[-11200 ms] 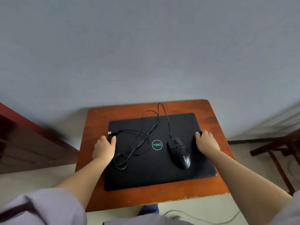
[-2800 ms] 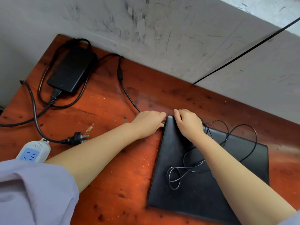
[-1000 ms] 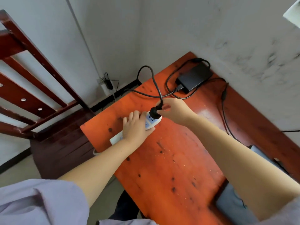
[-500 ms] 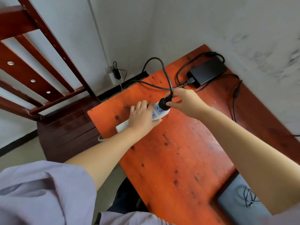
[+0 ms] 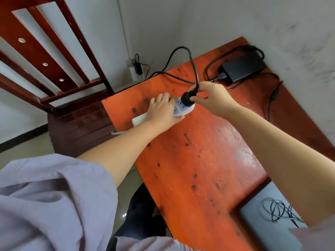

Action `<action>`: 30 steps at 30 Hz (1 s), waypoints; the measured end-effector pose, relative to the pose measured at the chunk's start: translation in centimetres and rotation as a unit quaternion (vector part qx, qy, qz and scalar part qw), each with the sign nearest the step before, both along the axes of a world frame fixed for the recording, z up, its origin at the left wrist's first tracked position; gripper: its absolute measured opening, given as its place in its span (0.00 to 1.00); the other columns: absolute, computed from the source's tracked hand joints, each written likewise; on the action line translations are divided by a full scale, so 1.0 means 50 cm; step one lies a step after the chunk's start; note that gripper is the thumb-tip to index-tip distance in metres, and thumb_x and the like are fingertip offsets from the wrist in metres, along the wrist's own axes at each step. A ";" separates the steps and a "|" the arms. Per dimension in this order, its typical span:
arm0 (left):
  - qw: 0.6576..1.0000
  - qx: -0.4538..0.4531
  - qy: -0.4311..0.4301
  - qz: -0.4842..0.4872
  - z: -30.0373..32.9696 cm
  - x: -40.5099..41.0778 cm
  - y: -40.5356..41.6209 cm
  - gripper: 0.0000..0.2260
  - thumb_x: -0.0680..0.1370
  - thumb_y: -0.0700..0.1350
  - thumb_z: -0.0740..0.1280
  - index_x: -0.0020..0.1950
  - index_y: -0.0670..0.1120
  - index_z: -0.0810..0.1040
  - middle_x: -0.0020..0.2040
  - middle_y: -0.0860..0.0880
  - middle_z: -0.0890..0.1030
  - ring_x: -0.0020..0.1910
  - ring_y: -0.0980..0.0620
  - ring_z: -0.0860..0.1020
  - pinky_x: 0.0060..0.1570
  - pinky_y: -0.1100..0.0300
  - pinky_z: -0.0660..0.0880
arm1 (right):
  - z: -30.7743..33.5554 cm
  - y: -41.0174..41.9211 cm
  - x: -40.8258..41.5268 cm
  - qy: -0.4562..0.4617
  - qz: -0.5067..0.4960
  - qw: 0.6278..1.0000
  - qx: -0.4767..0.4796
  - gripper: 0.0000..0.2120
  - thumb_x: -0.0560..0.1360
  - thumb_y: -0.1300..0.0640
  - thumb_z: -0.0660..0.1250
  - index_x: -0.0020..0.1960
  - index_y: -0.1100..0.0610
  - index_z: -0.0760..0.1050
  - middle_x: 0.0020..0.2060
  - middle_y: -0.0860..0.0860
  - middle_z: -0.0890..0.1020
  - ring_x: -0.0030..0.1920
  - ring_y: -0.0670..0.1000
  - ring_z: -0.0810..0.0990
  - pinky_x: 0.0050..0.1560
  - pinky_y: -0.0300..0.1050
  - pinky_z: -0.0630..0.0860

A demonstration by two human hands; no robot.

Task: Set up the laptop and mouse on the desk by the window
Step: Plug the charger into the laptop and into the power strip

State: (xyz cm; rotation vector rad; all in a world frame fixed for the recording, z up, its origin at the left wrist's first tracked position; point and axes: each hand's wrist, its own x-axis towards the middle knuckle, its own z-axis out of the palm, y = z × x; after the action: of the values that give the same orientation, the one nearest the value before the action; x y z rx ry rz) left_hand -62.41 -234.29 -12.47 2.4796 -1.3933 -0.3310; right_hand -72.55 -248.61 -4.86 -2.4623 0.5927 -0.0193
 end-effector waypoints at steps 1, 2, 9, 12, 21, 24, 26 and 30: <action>1.000 0.000 0.002 0.001 0.001 0.000 0.000 0.26 0.71 0.60 0.66 0.65 0.48 0.70 0.57 0.45 0.73 0.59 0.44 0.70 0.59 0.50 0.65 | 0.003 0.000 0.003 0.004 0.017 1.000 -0.011 0.09 0.74 0.58 0.67 0.54 0.55 0.78 0.50 0.49 0.80 0.48 0.45 0.75 0.51 0.38 0.71; 1.000 0.000 0.004 0.004 0.002 0.000 0.000 0.25 0.71 0.60 0.66 0.64 0.48 0.71 0.57 0.45 0.74 0.59 0.44 0.70 0.58 0.50 0.65 | 0.006 0.000 0.008 0.012 0.039 0.999 -0.026 0.09 0.74 0.57 0.67 0.54 0.56 0.78 0.51 0.50 0.80 0.48 0.47 0.76 0.51 0.39 0.73; 1.000 0.003 -0.012 0.002 0.006 -0.002 0.000 0.24 0.72 0.60 0.66 0.61 0.45 0.72 0.58 0.45 0.74 0.59 0.45 0.70 0.59 0.51 0.65 | 0.012 0.012 0.025 0.049 0.078 0.992 -0.091 0.12 0.74 0.56 0.67 0.54 0.61 0.77 0.51 0.55 0.79 0.46 0.53 0.77 0.48 0.44 0.75; 1.000 0.003 -0.015 0.001 0.004 -0.002 0.001 0.24 0.72 0.60 0.65 0.61 0.45 0.72 0.58 0.45 0.74 0.60 0.45 0.70 0.59 0.51 0.66 | 0.007 0.025 0.022 0.042 0.064 0.992 -0.103 0.12 0.75 0.57 0.66 0.54 0.63 0.76 0.52 0.57 0.78 0.47 0.55 0.77 0.48 0.46 0.75; 1.000 -0.006 -0.013 0.005 -0.004 -0.001 -0.003 0.23 0.71 0.59 0.66 0.58 0.45 0.73 0.56 0.44 0.75 0.58 0.44 0.71 0.57 0.51 0.66 | 0.004 0.016 0.019 0.042 0.072 0.992 -0.089 0.12 0.76 0.56 0.65 0.56 0.62 0.75 0.53 0.56 0.78 0.48 0.55 0.77 0.50 0.47 0.76; 1.000 -0.010 -0.019 0.004 -0.004 -0.001 -0.003 0.23 0.71 0.59 0.66 0.58 0.45 0.73 0.56 0.45 0.75 0.57 0.45 0.71 0.57 0.51 0.66 | 0.003 0.016 0.024 0.045 0.085 0.990 -0.103 0.12 0.76 0.56 0.65 0.55 0.63 0.75 0.52 0.56 0.78 0.47 0.55 0.77 0.48 0.45 0.74; 1.000 -0.008 -0.021 0.004 -0.004 -0.001 -0.003 0.24 0.71 0.59 0.66 0.59 0.44 0.73 0.56 0.45 0.74 0.58 0.45 0.71 0.58 0.51 0.66 | 0.010 0.009 0.037 0.054 0.084 0.990 -0.098 0.12 0.76 0.55 0.65 0.54 0.63 0.75 0.52 0.57 0.78 0.48 0.55 0.77 0.48 0.44 0.74; 1.000 -0.009 -0.018 0.001 -0.005 -0.001 -0.002 0.24 0.71 0.59 0.66 0.60 0.44 0.73 0.57 0.45 0.74 0.58 0.45 0.71 0.58 0.51 0.66 | 0.004 0.017 0.021 0.034 0.075 0.992 -0.100 0.12 0.76 0.56 0.65 0.54 0.63 0.74 0.52 0.57 0.78 0.47 0.54 0.76 0.49 0.44 0.74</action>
State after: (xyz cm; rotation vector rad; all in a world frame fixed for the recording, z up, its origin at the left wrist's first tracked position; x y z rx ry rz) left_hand -62.45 -234.40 -12.70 2.4857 -1.4006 -0.2729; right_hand -71.49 -247.77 -4.65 -2.7050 0.4524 0.0693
